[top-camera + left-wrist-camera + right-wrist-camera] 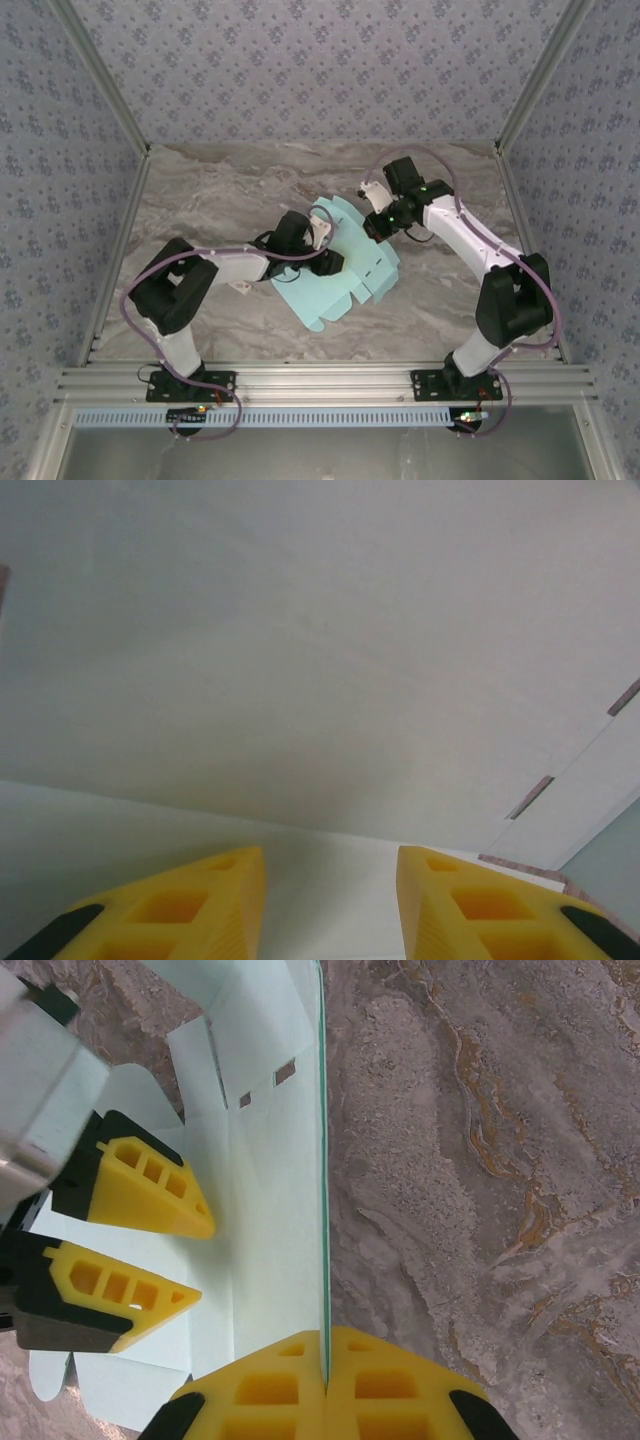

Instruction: Fold the paper box

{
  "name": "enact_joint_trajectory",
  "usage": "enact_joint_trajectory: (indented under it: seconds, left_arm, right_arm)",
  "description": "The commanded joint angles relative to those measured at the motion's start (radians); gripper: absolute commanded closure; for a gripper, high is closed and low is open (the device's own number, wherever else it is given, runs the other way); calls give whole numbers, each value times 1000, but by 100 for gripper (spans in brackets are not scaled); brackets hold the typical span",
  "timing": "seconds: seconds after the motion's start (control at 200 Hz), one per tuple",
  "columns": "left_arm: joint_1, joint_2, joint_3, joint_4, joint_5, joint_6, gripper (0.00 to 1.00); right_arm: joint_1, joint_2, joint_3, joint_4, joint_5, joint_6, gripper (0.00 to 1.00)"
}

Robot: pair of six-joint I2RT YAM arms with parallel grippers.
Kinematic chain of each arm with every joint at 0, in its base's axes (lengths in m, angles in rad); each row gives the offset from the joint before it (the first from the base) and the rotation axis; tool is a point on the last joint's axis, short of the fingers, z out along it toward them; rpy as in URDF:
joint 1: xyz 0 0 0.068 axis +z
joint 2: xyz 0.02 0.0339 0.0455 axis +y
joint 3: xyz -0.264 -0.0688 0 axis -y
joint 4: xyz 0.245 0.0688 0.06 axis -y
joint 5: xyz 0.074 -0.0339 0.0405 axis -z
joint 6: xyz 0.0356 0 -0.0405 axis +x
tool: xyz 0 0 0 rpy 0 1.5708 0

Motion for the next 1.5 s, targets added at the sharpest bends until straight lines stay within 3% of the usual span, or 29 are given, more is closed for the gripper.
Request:
enact_joint_trajectory:
  seconds: [0.0,0.52,1.189,1.494]
  left_arm:
    - [-9,34,31,31,15,-10,62]
    - [-30,205,35,212,-32,-122,61]
    - [-30,248,-23,351,-80,-193,61]
    - [-21,158,-37,359,-87,-207,57]
  right_arm:
    - [-12,17,3,16,5,21,100]
    - [-3,74,-52,97,73,41,100]
    - [226,-20,-205,281,426,154,100]
    - [229,-47,-179,273,519,35,100]
